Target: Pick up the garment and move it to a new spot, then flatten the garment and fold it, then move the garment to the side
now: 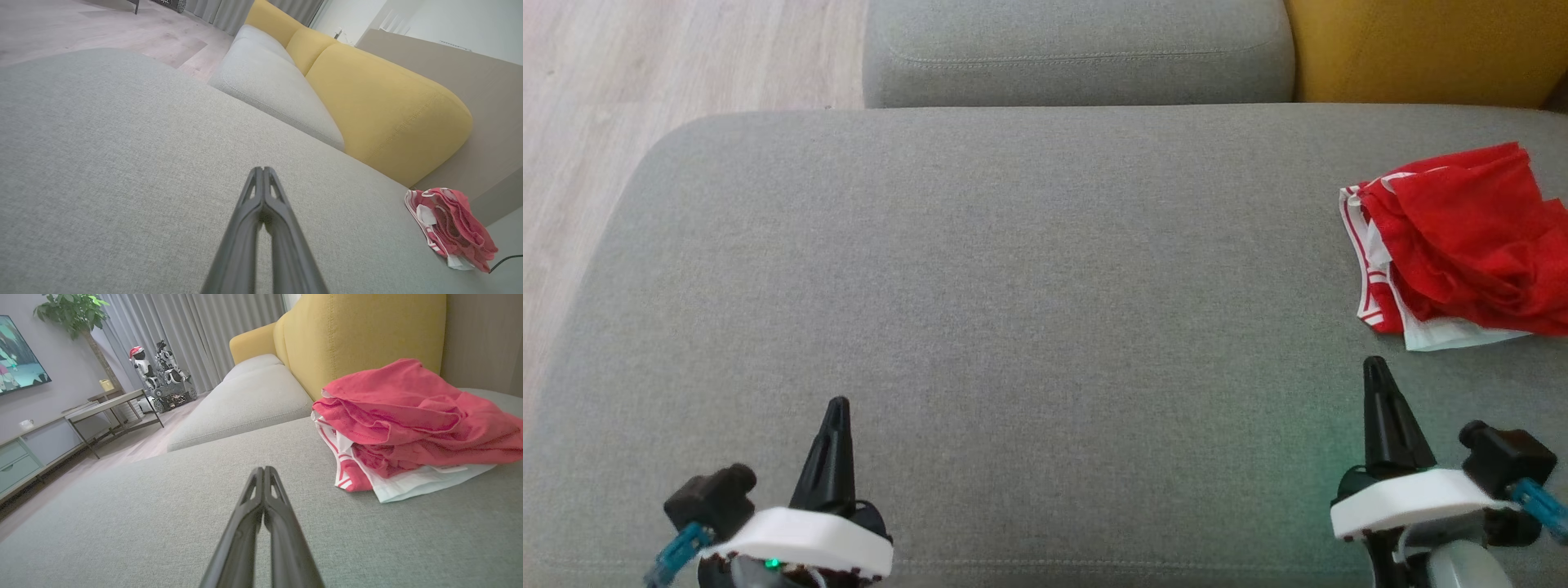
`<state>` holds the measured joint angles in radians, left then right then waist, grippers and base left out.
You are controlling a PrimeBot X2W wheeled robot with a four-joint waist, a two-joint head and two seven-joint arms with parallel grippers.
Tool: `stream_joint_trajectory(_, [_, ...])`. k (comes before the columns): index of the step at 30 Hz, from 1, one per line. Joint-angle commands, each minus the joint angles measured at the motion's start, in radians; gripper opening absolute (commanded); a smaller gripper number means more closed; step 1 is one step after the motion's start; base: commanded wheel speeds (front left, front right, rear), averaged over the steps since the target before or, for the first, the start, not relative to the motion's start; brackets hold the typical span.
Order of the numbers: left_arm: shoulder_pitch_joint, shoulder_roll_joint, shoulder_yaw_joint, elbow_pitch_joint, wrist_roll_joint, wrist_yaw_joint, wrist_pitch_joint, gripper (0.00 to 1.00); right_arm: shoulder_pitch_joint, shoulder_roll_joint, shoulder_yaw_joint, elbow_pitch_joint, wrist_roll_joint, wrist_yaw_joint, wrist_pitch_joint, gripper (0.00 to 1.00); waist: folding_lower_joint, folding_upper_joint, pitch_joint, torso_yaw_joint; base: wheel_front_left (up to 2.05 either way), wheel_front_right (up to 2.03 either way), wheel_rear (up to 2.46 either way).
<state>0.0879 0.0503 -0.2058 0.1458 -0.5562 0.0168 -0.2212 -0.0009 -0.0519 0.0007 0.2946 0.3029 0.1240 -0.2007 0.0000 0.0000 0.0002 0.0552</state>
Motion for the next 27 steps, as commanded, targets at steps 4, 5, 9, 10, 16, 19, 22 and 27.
stream_joint_trajectory(4, [-0.057, 0.011, 0.025, -0.023, -0.050, -0.009, 0.011, 0.00, -0.048, -0.002, -0.007, -0.035, 0.060, 0.001, 0.013, 0.00, 0.0000, 0.0000, 0.000, -0.002, 0.00, 0.00, 0.00])
stream_joint_trajectory(5, [-0.059, 0.012, 0.027, -0.022, -0.061, -0.010, 0.013, 0.00, -0.049, -0.002, -0.008, -0.035, 0.072, 0.001, 0.016, 0.00, 0.0000, 0.0000, 0.000, -0.002, 0.00, 0.00, 0.00])
stream_joint_trajectory(9, [-0.064, 0.014, 0.035, -0.016, -0.102, -0.015, 0.023, 0.00, -0.051, -0.002, -0.012, -0.036, 0.120, 0.001, 0.027, 0.00, 0.0000, 0.0000, 0.000, -0.004, 0.00, 0.00, 0.00])
stream_joint_trajectory(10, [-0.066, 0.014, 0.037, -0.015, -0.112, -0.017, 0.026, 0.00, -0.052, -0.002, -0.013, -0.036, 0.131, 0.001, 0.030, 0.00, 0.0000, 0.0000, 0.000, -0.005, 0.00, 0.00, 0.00])
stream_joint_trajectory(16, [-0.074, 0.017, 0.049, -0.008, -0.173, -0.025, 0.040, 0.00, -0.055, -0.002, -0.020, -0.037, 0.203, 0.002, 0.048, 0.00, 0.0000, 0.0000, 0.000, -0.008, 0.00, 0.00, 0.00])
stream_joint_trajectory(19, [-0.077, 0.018, 0.056, -0.005, -0.204, -0.029, 0.048, 0.00, -0.057, -0.002, -0.023, -0.037, 0.238, 0.002, 0.056, 0.00, 0.0000, 0.0000, 0.000, -0.009, 0.00, 0.00, 0.00])
stream_joint_trajectory(22, [-0.082, 0.019, 0.064, -0.001, -0.244, -0.034, 0.058, 0.00, -0.059, -0.001, -0.027, -0.038, 0.286, 0.002, 0.068, 0.00, 0.0000, 0.0000, 0.001, -0.011, 0.00, 0.00, 0.00])
stream_joint_trajectory(27, [-0.088, 0.021, 0.075, 0.004, -0.294, -0.041, 0.071, 0.00, -0.062, -0.001, -0.032, -0.039, 0.345, 0.002, 0.082, 0.00, 0.0000, 0.0000, 0.001, -0.014, 0.00, 0.00, 0.00])
